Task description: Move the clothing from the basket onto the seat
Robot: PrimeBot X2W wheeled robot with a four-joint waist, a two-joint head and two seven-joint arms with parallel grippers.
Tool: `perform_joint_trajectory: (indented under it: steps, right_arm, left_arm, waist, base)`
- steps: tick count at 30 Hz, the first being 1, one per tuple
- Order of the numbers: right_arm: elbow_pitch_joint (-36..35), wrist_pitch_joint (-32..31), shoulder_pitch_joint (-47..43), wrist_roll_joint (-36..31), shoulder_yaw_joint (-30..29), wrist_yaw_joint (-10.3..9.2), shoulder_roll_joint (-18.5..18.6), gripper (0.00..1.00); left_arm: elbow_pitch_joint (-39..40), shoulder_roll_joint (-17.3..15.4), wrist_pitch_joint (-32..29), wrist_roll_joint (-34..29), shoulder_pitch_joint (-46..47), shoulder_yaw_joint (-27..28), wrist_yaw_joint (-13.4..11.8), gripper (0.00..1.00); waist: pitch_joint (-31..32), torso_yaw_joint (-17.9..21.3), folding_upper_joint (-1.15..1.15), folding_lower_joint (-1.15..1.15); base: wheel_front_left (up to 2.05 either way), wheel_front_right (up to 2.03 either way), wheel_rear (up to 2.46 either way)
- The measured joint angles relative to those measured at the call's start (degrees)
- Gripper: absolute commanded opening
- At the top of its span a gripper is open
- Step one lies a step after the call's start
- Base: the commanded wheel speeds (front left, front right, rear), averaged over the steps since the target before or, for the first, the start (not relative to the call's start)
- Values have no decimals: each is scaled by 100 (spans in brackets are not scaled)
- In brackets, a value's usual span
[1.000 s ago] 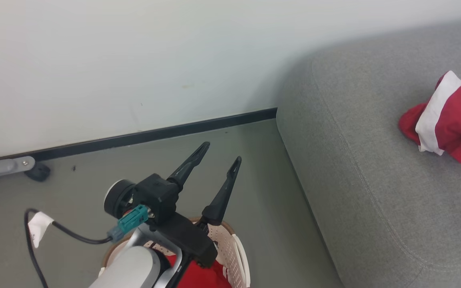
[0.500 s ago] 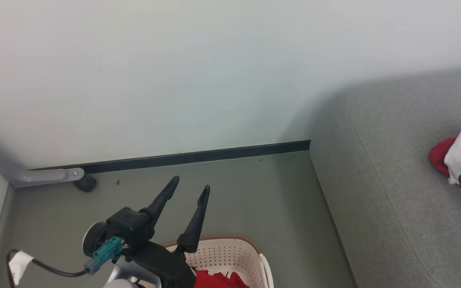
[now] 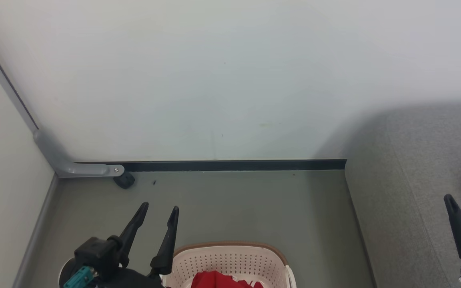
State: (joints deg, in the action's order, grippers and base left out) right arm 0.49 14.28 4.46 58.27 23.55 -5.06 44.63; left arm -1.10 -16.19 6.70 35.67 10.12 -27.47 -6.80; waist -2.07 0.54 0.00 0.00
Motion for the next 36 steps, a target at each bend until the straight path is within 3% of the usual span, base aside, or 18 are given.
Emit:
perform_joint_trajectory:
  steps: [12,36]
  right_arm:
    - [-533,0,-373,-511,-120,-49,-402,100]
    - [-556,0,-879,-1280,-567,-155,-906,100]
  left_arm:
    - [30,116,209,-76,-621,545,-32,100]
    - [38,510,299,-471,-773,1017,-32,100]
  waist:
    - [49,-263,0,0]
    - [-2,-303,0,1]
  base:
    - [0,0,0]
    - [0,0,0]
